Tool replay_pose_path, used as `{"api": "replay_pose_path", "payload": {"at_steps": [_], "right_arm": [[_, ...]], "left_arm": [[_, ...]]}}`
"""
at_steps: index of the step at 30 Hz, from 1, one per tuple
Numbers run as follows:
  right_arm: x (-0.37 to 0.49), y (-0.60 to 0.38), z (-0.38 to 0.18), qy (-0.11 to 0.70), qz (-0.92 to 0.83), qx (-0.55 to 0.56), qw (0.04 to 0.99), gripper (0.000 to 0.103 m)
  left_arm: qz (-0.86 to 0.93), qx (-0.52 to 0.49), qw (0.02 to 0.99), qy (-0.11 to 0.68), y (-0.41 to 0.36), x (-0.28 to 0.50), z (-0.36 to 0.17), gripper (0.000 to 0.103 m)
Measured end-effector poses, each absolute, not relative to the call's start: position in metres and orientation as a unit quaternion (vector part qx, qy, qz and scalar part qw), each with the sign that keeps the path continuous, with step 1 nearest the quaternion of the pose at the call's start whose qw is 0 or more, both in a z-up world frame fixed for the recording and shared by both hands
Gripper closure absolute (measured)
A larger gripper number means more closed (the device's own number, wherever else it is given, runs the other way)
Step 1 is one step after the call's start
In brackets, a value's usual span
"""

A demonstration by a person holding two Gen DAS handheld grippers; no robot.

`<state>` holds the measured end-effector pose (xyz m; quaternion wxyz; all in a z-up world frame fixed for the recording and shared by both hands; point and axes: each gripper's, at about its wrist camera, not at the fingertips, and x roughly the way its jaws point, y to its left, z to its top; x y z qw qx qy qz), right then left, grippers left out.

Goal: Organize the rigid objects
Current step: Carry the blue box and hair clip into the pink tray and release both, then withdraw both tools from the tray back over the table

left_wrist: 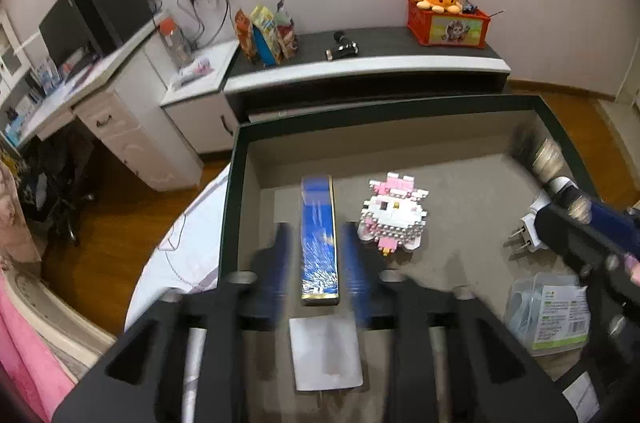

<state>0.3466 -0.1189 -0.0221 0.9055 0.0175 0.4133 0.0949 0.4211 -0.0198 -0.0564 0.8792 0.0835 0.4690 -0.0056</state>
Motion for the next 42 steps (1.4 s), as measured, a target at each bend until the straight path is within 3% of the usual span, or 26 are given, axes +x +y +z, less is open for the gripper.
{"api": "replay_pose_path", "payload": {"at_steps": [1,2,24,42], "right_arm": [[0.35,-0.12,-0.022,0.416,0.083,0.014,0.905,0.025],[0.35,-0.121,-0.022,0.412,0.071,0.012,0.908,0.021],[0.334,-0.13,-0.004,0.389,0.048,0.008,0.92,0.021],[0.165,-0.125,0.079,0.289,0.036,-0.024,0.956,0.021]], "left_arm": [[-0.006,0.077,0.878,0.473,-0.017,0.422,-0.056,0.026],[0.0,0.072,0.883,0.464,-0.014,0.421,-0.054,0.021],[0.029,0.087,0.892,0.442,-0.003,0.403,-0.035,0.021],[0.062,0.092,0.941,0.319,0.015,0.217,0.051,0.02]]}}
